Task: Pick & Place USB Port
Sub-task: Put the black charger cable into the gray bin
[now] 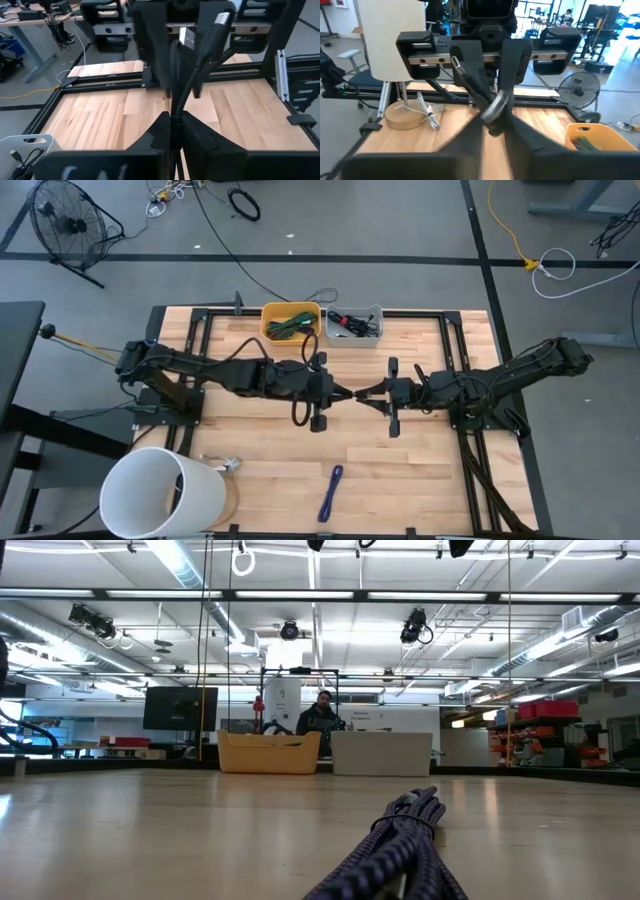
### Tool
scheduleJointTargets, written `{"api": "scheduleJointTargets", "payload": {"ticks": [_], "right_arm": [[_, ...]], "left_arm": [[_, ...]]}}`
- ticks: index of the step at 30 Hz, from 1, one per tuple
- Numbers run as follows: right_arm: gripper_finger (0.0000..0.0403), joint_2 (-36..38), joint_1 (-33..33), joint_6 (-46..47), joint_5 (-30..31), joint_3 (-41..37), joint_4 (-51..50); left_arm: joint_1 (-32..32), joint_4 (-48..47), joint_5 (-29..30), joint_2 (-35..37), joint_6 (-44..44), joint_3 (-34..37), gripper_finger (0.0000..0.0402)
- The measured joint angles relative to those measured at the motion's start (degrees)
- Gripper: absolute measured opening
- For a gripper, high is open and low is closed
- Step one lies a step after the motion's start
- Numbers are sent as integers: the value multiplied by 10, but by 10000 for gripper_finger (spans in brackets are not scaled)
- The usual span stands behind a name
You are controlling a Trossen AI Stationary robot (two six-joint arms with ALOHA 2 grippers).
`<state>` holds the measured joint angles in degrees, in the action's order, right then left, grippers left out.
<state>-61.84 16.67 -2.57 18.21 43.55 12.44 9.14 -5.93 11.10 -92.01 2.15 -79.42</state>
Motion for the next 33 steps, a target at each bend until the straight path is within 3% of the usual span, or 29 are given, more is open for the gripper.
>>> {"api": "scheduleJointTargets", "payload": {"ticks": [2,6,21,29,33], "right_arm": [[25,0,0,-13,4,0,2],[10,0,0,-13,4,0,5],[6,12,0,20,45,0,-56],[6,20,2,58,58,-1,-114],[6,20,-3,96,111,-1,-178]], "left_arm": [[0,-1,0,0,0,0,48],[0,0,-2,0,0,0,67],[0,0,5,0,1,0,70],[6,1,7,0,5,0,100],[6,2,11,0,5,0,107]]}}
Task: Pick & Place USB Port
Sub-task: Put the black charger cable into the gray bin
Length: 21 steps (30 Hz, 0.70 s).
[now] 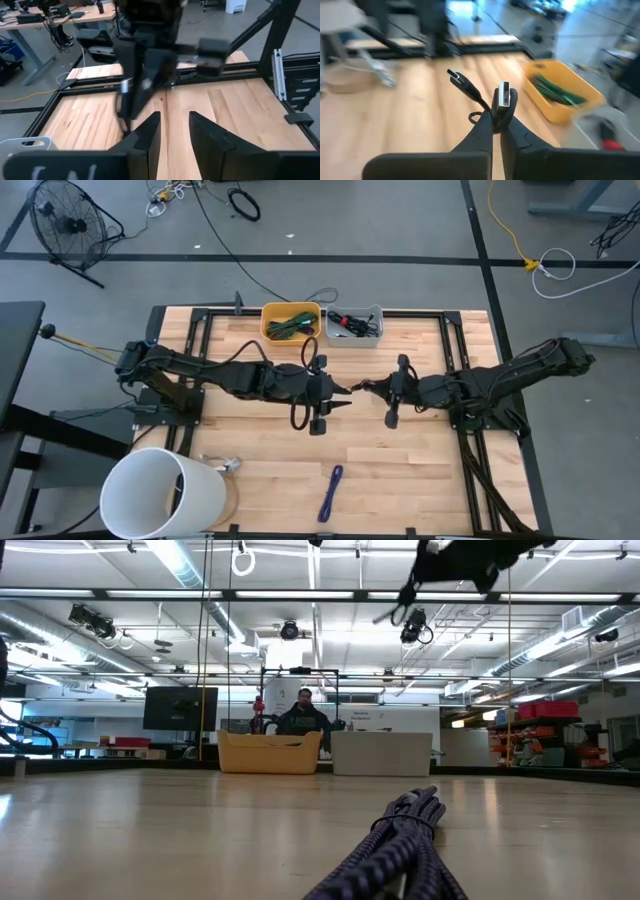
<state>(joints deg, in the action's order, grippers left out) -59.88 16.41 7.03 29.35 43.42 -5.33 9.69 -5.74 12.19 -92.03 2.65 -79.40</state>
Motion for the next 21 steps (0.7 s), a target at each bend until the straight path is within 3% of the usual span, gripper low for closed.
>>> {"api": "scheduleJointTargets", "payload": {"ticks": [6,10,21], "right_arm": [[6,0,-20,30,60,0,-77],[6,0,-71,4,73,0,-76],[6,0,-333,-61,-108,0,-35]], "left_arm": [[0,-1,0,0,-5,0,108],[2,-1,2,0,-5,0,108],[2,-1,2,0,-9,0,108]]}}
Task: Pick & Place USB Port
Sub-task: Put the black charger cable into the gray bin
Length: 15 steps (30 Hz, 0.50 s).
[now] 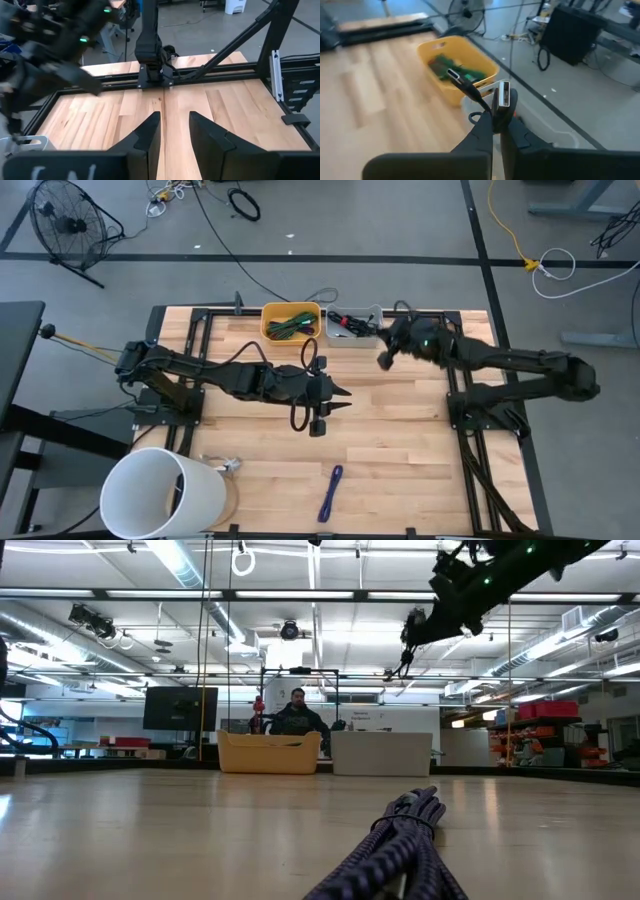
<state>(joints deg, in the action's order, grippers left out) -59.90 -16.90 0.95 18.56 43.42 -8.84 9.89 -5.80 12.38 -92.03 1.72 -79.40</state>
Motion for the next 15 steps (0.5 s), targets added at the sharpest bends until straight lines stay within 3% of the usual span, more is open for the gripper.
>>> {"api": "scheduleJointTargets", "payload": {"ticks": [7,15], "right_arm": [[6,-52,-134,1,-73,1,31],[6,-181,-196,15,-145,11,103]], "left_arm": [[0,0,0,0,0,0,108],[0,1,0,0,-1,0,108]]}}
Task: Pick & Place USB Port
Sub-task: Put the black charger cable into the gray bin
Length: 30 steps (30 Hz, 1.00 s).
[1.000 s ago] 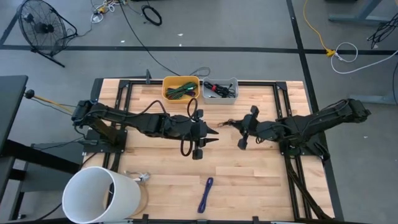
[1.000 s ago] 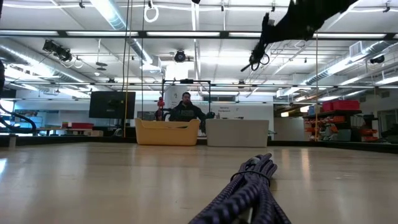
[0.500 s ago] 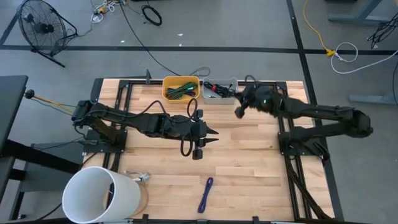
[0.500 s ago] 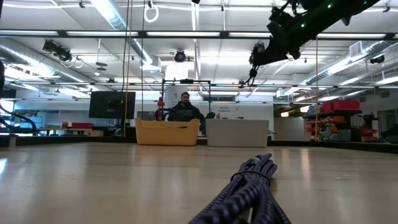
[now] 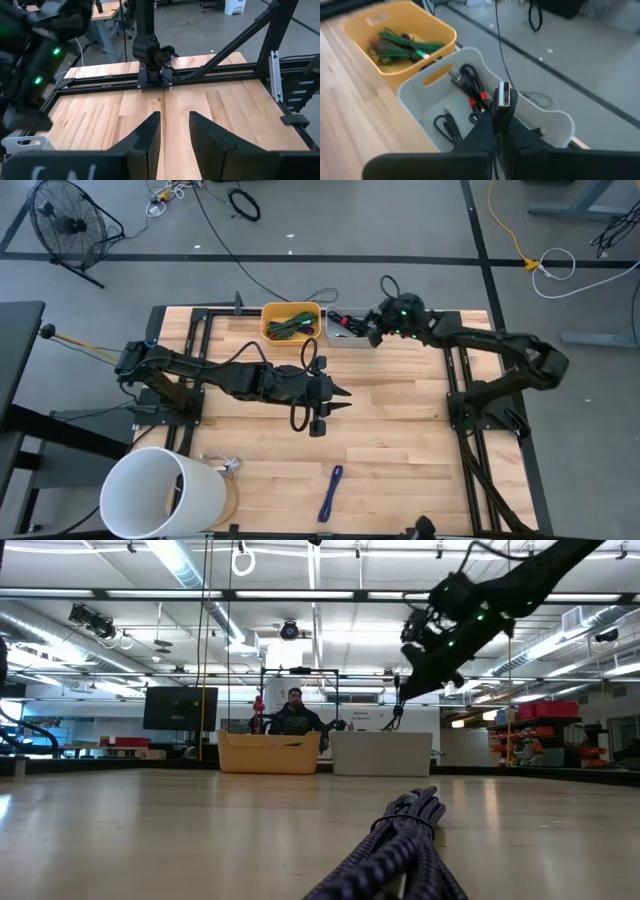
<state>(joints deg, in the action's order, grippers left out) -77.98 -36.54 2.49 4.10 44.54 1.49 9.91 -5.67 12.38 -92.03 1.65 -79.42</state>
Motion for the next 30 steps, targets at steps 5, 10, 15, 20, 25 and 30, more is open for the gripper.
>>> {"api": "scheduleJointTargets", "payload": {"ticks": [5,10,15,20,25,30], "right_arm": [[6,-83,-1,-10,-1,61,-56],[6,-138,10,-14,11,108,-67],[6,-164,14,-10,14,126,-86],[14,-172,13,0,11,126,-96],[85,-172,13,0,9,126,-95],[154,-172,13,0,10,126,-95]], "left_arm": [[0,0,0,0,0,0,108],[0,-1,0,0,-1,0,108],[0,-1,0,0,-1,0,108],[0,-1,0,0,-1,0,108],[0,-1,0,0,0,0,108],[0,-1,0,0,0,0,108]]}}
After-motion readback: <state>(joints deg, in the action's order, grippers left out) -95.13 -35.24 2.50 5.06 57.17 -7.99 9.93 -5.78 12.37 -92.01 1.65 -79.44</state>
